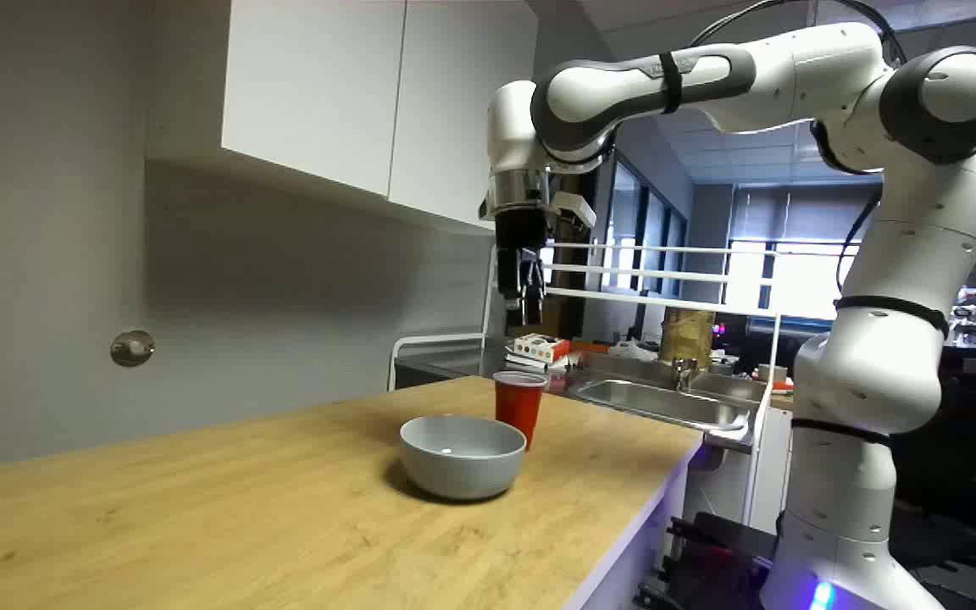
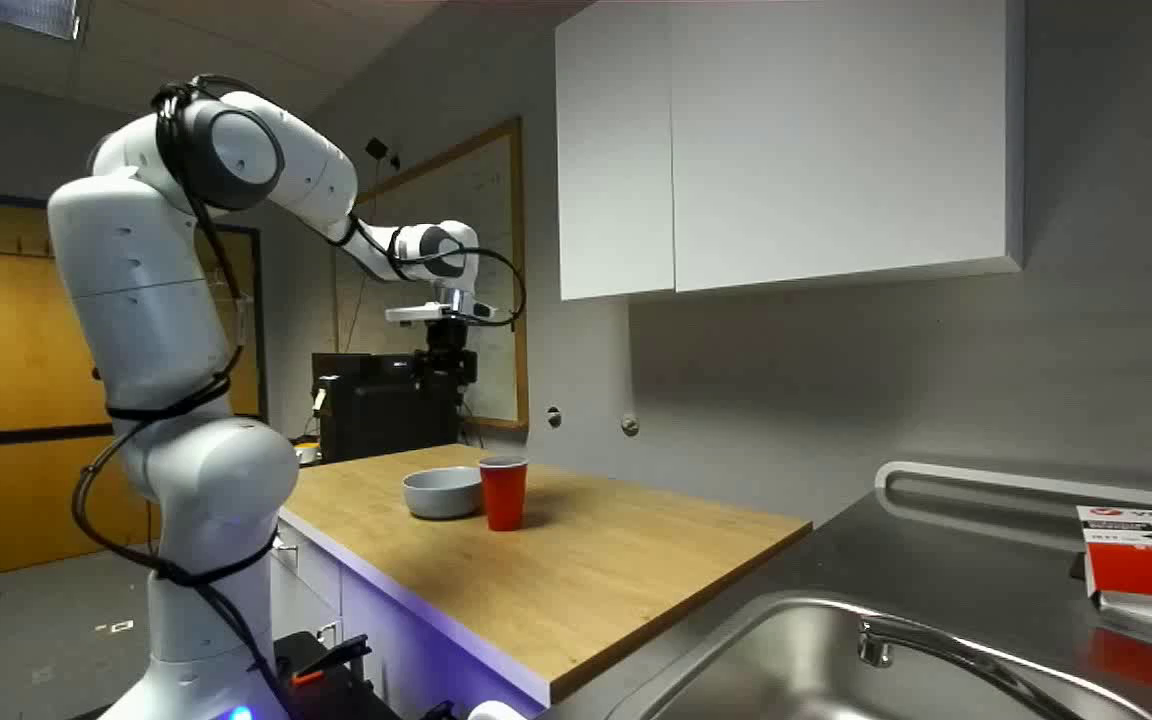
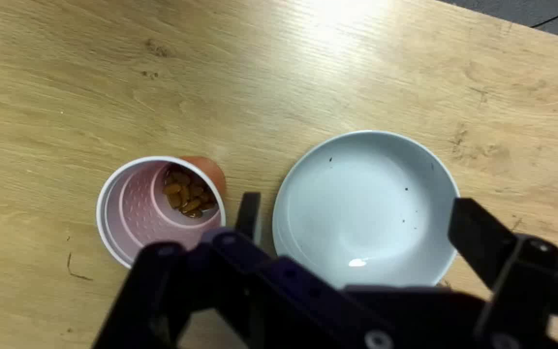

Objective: Pour the contents from the orange cup into the gray bowl

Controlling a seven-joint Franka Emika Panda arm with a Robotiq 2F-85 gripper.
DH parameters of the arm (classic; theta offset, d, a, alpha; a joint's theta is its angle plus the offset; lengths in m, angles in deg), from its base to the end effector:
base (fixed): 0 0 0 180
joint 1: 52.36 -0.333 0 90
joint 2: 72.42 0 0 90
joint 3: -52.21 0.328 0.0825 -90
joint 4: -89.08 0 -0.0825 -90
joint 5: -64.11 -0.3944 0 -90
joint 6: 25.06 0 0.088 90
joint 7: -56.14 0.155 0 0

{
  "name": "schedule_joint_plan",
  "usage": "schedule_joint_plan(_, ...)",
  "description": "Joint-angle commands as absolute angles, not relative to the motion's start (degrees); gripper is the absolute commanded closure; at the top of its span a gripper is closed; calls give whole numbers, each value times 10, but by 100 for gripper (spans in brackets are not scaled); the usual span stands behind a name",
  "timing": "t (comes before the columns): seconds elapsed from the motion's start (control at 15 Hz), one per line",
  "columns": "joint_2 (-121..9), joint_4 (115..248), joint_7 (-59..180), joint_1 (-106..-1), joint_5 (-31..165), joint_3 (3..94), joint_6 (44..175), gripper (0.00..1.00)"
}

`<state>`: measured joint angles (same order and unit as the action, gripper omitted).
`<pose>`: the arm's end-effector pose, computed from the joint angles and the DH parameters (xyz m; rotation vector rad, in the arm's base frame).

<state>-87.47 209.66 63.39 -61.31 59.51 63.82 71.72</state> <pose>0.4260 0.1768 0.4758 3.1038 0.3202 -0.2487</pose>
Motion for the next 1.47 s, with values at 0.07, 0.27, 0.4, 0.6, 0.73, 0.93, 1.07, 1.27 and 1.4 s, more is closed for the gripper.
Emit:
schedule_joint_plan(0.07, -874, 2094, 635, -615, 596, 637, 716, 0)
schedule_joint_plan(0.27, -875, 2094, 635, -615, 596, 637, 716, 0)
schedule_joint_plan(0.4, -875, 2094, 635, -615, 596, 637, 716, 0)
schedule_joint_plan(0.6, -875, 2094, 635, -615, 596, 637, 716, 0)
schedule_joint_plan(0.73, -875, 2094, 635, -615, 596, 637, 716, 0)
schedule_joint_plan(0.93, -873, 2093, 637, -613, 594, 635, 720, 0)
schedule_joint_plan(1.07, -869, 2091, 642, -608, 594, 630, 729, 0)
schedule_joint_plan(1.27, -864, 2091, 644, -595, 589, 614, 746, 0)
schedule_joint_plan(1.4, -861, 2093, 651, -583, 590, 603, 761, 0)
